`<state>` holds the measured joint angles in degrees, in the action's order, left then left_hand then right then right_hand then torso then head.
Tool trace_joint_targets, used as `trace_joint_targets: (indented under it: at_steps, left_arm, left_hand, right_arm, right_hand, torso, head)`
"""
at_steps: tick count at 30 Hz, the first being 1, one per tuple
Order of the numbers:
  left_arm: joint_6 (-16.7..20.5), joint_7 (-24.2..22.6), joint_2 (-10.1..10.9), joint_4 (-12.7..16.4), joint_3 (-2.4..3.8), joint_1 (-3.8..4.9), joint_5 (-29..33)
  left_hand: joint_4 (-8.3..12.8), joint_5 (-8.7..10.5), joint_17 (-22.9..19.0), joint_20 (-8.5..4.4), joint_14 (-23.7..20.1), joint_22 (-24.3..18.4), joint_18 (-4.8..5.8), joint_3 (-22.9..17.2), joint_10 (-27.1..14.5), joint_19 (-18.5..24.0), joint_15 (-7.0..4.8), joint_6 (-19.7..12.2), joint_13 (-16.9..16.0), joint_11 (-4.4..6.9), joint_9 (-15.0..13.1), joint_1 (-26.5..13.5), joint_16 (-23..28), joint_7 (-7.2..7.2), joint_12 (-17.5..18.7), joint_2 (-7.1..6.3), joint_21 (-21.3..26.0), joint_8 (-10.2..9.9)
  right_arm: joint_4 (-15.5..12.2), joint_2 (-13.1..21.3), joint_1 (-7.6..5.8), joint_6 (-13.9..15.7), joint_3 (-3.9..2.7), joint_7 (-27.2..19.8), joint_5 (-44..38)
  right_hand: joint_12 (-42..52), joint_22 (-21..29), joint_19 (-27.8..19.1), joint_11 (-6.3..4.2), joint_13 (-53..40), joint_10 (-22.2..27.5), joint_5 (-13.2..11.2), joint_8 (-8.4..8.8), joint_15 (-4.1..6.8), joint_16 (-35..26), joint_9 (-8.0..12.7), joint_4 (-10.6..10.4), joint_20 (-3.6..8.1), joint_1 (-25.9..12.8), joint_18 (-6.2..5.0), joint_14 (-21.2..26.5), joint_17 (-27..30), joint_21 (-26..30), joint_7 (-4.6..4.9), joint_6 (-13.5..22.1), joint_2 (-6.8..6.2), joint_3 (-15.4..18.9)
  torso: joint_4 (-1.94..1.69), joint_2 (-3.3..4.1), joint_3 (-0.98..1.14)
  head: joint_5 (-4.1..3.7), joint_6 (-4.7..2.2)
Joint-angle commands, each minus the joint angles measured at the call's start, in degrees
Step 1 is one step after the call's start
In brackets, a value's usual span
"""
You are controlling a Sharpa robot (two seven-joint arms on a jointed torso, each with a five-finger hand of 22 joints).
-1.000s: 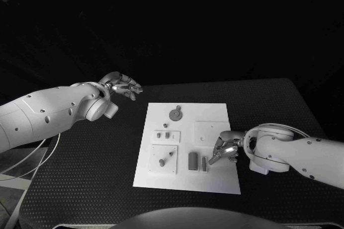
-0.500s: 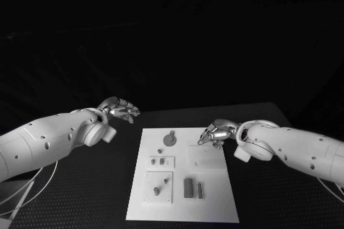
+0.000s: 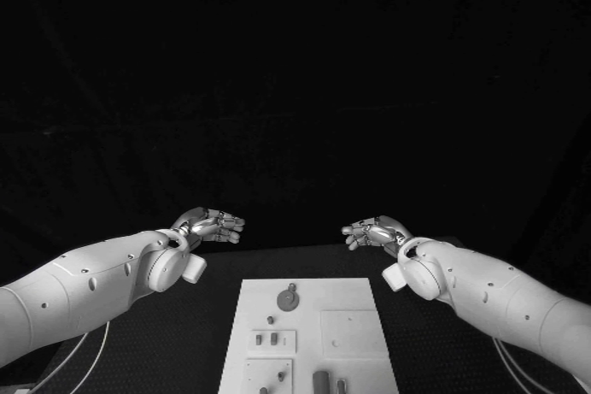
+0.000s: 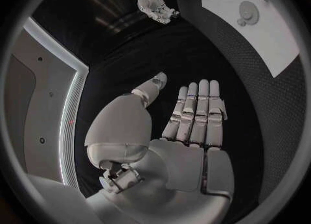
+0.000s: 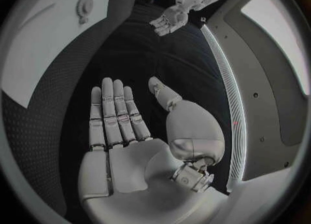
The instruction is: Assemble the parts on the task board
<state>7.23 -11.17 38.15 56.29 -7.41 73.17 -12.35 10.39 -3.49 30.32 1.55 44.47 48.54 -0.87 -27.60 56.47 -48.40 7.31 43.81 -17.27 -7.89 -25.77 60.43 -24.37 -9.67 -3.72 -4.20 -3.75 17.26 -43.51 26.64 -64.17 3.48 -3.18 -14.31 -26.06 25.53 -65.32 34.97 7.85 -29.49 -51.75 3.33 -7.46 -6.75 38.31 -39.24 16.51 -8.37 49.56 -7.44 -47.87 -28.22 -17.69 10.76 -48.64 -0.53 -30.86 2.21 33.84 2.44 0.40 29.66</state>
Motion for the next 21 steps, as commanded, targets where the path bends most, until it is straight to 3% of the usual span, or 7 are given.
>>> trace_joint_targets:
  at_steps: [1, 8, 10, 11, 15, 16, 21]
  left_arm:
    - [-2.92, -3.99, -1.07, -1.42, 0.08, 0.01, 5.48]
    - [-4.04, -5.19, -3.52, -4.59, 0.11, -0.39, 5.48]
    - [-5.21, -5.29, -4.06, -5.25, 0.13, -0.82, 5.48]
    - [-2.15, -2.94, -3.74, -4.87, 0.08, -0.54, 3.95]
    - [-1.25, -3.3, -3.5, -3.98, 0.25, -0.83, 4.14]
    - [-0.45, -3.62, -3.3, -3.2, 0.4, -1.09, 4.31]
    - [3.56, -5.23, -2.24, 0.76, 1.16, -2.37, 5.17]
  left_hand:
    - [0.41, 0.28, -1.69, 1.28, -3.49, -3.4, 0.24, 1.28, -5.04, 2.79, 1.33, -2.4, 2.82, -0.02, 0.39, -2.24, 3.51, 0.44, -0.03, -0.29, 0.21, -0.98]
    - [1.36, 0.52, -3.18, 2.39, -5.07, -7.17, -0.64, 2.7, -7.82, 3.37, 2.35, -4.45, 5.79, 0.51, 0.32, -4.24, 5.79, 1.03, -0.03, -0.39, 0.13, -1.4]
    - [1.16, 0.64, -3.26, 2.43, -5.17, -7.49, -0.64, 3.0, -7.38, 3.46, 2.2, -4.15, 5.88, 0.57, 0.19, -4.85, 5.91, 1.02, -0.25, -0.23, 0.14, -1.16]
    - [-10.39, 3.49, -30.32, -1.55, -44.47, -48.54, 0.87, 27.6, -56.47, 48.4, -7.31, -43.81, 17.27, 7.89, 25.77, -60.43, 24.37, 9.67, 3.72, 4.2, 3.75, -17.26]
    - [-10.39, 3.49, -30.32, -1.55, -44.47, -48.54, 0.87, 27.6, -56.47, 48.4, -7.31, -43.81, 17.27, 7.89, 25.77, -60.43, 24.37, 9.67, 3.72, 4.2, 3.75, -17.26]
    - [-10.39, 3.49, -30.32, -1.55, -44.47, -48.54, 0.87, 27.6, -56.47, 48.4, -7.31, -43.81, 17.27, 7.89, 25.77, -60.43, 24.37, 9.67, 3.72, 4.2, 3.75, -17.26]
    - [-10.39, 3.49, -30.32, -1.55, -44.47, -48.54, 0.87, 27.6, -56.47, 48.4, -7.31, -43.81, 17.27, 7.89, 25.77, -60.43, 24.37, 9.67, 3.72, 4.2, 3.75, -17.26]
  right_arm:
    - [1.59, -0.91, 0.58, -3.6, -1.0, -5.33, 6.53]
    - [2.71, -0.31, 0.9, -4.32, -1.63, -5.41, 7.87]
    - [2.47, 0.13, 0.9, -4.52, -1.64, -5.31, 7.87]
    - [2.66, -0.04, 0.91, -2.51, -1.6, -3.58, 5.64]
    - [1.76, 0.3, 0.96, -1.72, -1.51, -3.8, 6.02]
    - [0.96, 0.59, 1.01, -1.02, -1.43, -3.99, 6.35]
    - [-3.05, 2.07, 1.27, 2.5, -1.04, -4.96, 8.02]
  right_hand:
    - [-3.27, 0.34, -1.1, 0.38, 3.69, -1.1, -0.43, 0.37, -0.79, -2.7, 0.53, -0.05, -0.31, -0.18, 0.45, -0.04, 0.92, 1.03, 0.08, 0.69, 0.49, 0.65]
    - [-3.27, 0.34, -1.1, 0.38, 3.69, -1.1, -0.43, 0.37, -0.79, -2.7, 0.53, -0.05, -0.31, -0.18, 0.45, -0.04, 0.92, 1.03, 0.08, 0.69, 0.49, 0.65]
    - [-6.47, 1.0, -3.18, 1.41, 5.47, 3.33, 0.87, 1.42, -2.42, -7.0, 1.05, -0.62, -0.85, -1.54, 1.14, 6.6, 2.77, 2.47, 0.02, 2.68, 0.01, 1.28]
    - [-25.53, 20.2, -34.97, -7.85, 29.49, 51.75, -3.33, 7.46, 6.75, -38.31, 39.24, -16.51, 8.37, -49.56, 7.44, 47.87, 28.22, 17.69, -10.76, 48.64, 0.53, 30.86]
    - [-25.53, 24.79, -34.97, -7.85, 29.49, 51.75, -3.33, 7.46, 6.75, -38.31, 39.24, -16.51, 8.37, -49.56, 7.44, 47.87, 28.22, 17.69, -10.76, 48.64, 0.53, 30.86]
    - [-25.53, 65.32, -34.97, -7.85, 29.49, 51.75, -3.33, 7.46, 6.75, -38.31, 39.24, -16.51, 8.37, -49.56, 7.44, 47.87, 28.22, 17.69, -10.76, 48.64, 0.53, 30.86]
    - [-25.53, 65.32, -34.97, -7.85, 29.49, 51.75, -3.33, 7.46, 6.75, -38.31, 39.24, -16.51, 8.37, -49.56, 7.44, 47.87, 28.22, 17.69, -10.76, 48.64, 0.53, 30.86]
  torso:
    - [-0.14, -1.19, -0.14]
    - [-0.38, -1.64, 0.08]
    - [-0.55, -1.7, 0.23]
    - [-0.3, -1.43, 0.02]
    - [-0.45, -1.53, -0.18]
    - [-0.58, -1.61, -0.34]
    - [-1.24, -2.04, -1.19]
  head:
    - [-0.23, -1.18]
    - [0.0, -1.05]
    - [0.19, -0.8]
    - [-0.03, -1.08]
    - [-0.06, -0.62]
    - [-0.09, -0.23]
    - [-0.21, 1.78]
